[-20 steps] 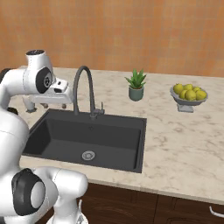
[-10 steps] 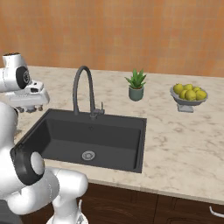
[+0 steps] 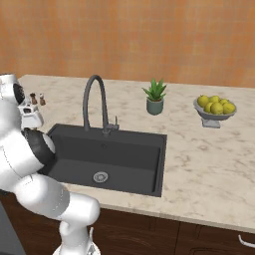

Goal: Pick the pan and sponge and place them into the sink. Then turn on the water.

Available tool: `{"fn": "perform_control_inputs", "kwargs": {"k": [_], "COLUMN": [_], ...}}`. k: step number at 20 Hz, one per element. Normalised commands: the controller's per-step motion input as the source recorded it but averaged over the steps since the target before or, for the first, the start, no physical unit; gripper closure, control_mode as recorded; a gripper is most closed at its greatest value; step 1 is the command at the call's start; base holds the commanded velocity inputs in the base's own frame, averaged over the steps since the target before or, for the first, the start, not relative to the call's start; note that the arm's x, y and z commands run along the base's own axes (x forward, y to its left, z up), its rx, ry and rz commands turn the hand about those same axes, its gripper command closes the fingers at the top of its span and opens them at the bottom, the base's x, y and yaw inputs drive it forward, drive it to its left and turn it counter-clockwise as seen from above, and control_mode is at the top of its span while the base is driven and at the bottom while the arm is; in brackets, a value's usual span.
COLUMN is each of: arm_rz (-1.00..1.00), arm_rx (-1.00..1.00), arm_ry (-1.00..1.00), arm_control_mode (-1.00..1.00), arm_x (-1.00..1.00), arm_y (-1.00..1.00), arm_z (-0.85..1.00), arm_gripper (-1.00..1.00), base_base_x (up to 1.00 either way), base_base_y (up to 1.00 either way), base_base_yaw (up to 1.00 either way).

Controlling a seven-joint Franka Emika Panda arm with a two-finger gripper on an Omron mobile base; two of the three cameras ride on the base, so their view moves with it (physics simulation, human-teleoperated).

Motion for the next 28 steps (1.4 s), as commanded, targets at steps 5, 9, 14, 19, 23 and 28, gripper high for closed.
{"fn": "perform_control_inputs", "kwargs": {"k": [5,9,14,19,23,28], "arm_rz": [0.00,0.00,0.00,0.00,-0.03,-0.07], "arm_rx": [0.01,0.00,0.02,0.18,0.12,0.03], "arm_ry": [0.07,0.00,-0.01,-0.08,-0.12,-0.08], "arm_control_mode": [-1.00,-1.00,-1.00,-1.00,-1.00,-1.00], "arm_x": [0.37,0.11,0.00,0.00,0.00,0.00], "arm_y": [0.76,0.23,0.22,0.45,0.63,0.62], "arm_z": [-0.48,-0.35,-0.23,-0.11,-0.11,-0.23], "arm_gripper": [-1.00,-1.00,-1.00,-1.00,-1.00,-1.00], "base_base_x": [0.00,0.00,0.00,0.00,0.00,0.00], "base_base_y": [0.00,0.00,0.00,0.00,0.00,0.00], "base_base_yaw": [0.00,0.00,0.00,0.00,0.00,0.00]}}
